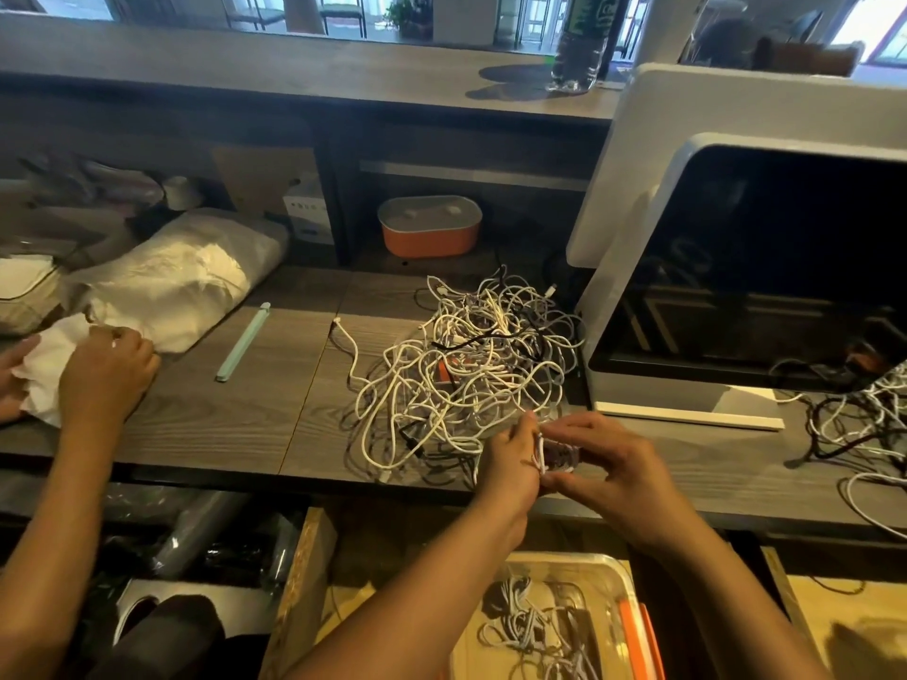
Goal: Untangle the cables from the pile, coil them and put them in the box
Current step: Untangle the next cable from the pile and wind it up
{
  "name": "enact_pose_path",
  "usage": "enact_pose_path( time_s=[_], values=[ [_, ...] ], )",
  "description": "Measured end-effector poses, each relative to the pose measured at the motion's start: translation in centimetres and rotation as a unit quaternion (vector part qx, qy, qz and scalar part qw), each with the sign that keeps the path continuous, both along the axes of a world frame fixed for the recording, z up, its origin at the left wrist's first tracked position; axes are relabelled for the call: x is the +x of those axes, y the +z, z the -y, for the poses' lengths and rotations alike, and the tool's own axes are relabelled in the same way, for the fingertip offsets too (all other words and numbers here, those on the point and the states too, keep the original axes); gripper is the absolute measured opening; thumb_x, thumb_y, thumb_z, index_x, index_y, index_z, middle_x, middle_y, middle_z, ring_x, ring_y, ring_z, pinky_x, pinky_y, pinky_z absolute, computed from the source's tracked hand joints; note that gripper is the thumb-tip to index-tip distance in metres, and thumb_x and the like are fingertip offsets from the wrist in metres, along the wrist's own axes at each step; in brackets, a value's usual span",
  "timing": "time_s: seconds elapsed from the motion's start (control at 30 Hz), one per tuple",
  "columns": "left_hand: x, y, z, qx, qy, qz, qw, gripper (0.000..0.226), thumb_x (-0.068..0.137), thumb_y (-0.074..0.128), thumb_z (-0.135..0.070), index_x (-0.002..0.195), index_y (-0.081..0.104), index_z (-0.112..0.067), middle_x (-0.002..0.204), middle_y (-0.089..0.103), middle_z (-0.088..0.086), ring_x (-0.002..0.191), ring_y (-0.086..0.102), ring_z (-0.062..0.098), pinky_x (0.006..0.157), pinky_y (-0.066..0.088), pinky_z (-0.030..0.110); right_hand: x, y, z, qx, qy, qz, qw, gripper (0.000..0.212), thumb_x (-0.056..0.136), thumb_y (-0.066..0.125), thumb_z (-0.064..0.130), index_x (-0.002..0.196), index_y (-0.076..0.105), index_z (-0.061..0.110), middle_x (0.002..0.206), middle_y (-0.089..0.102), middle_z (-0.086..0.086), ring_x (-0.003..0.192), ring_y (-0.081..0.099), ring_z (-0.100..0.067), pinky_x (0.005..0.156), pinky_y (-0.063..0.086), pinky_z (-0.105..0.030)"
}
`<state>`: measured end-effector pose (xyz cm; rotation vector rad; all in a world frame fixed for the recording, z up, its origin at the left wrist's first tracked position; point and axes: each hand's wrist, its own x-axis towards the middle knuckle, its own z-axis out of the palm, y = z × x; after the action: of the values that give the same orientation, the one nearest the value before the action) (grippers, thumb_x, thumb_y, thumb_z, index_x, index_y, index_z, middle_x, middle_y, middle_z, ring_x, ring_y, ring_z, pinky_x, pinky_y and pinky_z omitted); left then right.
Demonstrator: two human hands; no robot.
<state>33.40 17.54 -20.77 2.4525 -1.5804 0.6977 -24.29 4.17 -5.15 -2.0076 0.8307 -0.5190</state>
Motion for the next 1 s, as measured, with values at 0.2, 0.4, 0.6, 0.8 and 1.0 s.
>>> enact_pose_path(
  time_s=[0.2,0.4,0.6,0.8,1.0],
  values=[
    [-4.4,-4.3,5.5,-0.124,0.025,-0.428,0.895,0.126,0.078,0.008,-0.086,0.100,0.050,0.031,0.097,0.055,0.044,0.098,0.054,0.057,0.097,0.042,0.042,0.4,-0.1,-0.3,-0.051,-0.011,-0.021,0.998,0.039,0.076,0.074,0.013,0.097,0.058,0.042,0.110,0.056,0.026,0.103,0.056,0.008,0.088,0.051,-0.017],
    [-43.8,14.4,12.0,0.033,0.073,-0.839,0.538,0.039,0.098,0.039,-0.044,0.076,0.061,-0.021,0.082,0.067,0.008,0.083,0.066,0.027,0.083,0.054,0.045,0.6,-0.8,-0.3,-0.104,0.021,-0.054,0.993,0.020,0.081,0.068,0.011,0.087,0.068,0.030,0.116,0.044,0.027,0.106,0.052,0.001,0.087,0.050,-0.023],
    [-46.2,11.4,9.7,-0.068,0.080,-0.823,0.558,0.039,0.096,0.037,-0.051,0.076,0.057,-0.025,0.092,0.068,0.010,0.088,0.067,0.025,0.087,0.053,0.045,0.9,-1.0,-0.1,-0.068,0.022,-0.031,0.997,0.033,0.077,0.074,0.011,0.078,0.062,0.042,0.107,0.049,0.015,0.096,0.053,-0.003,0.081,0.050,-0.026],
    [-45.4,12.1,9.3,-0.032,0.058,-0.880,0.470,0.051,0.097,0.034,-0.052,0.096,0.066,-0.013,0.077,0.069,0.004,0.070,0.067,0.013,0.059,0.050,0.026,1.0,-0.5,0.0,-0.108,0.067,-0.111,0.986,0.017,0.081,0.070,0.016,0.083,0.060,0.030,0.103,0.041,0.017,0.092,0.049,0.001,0.076,0.047,-0.014],
    [-45.6,12.7,9.2,-0.012,-0.033,-0.900,0.435,0.031,0.087,0.059,-0.044,0.105,0.064,-0.019,0.088,0.070,0.000,0.081,0.067,0.011,0.067,0.050,0.025,0.2,-1.1,0.1,-0.151,0.042,-0.089,0.984,0.021,0.082,0.068,0.009,0.096,0.057,0.020,0.100,0.041,0.015,0.092,0.050,0.002,0.074,0.044,-0.007]
  ],
)
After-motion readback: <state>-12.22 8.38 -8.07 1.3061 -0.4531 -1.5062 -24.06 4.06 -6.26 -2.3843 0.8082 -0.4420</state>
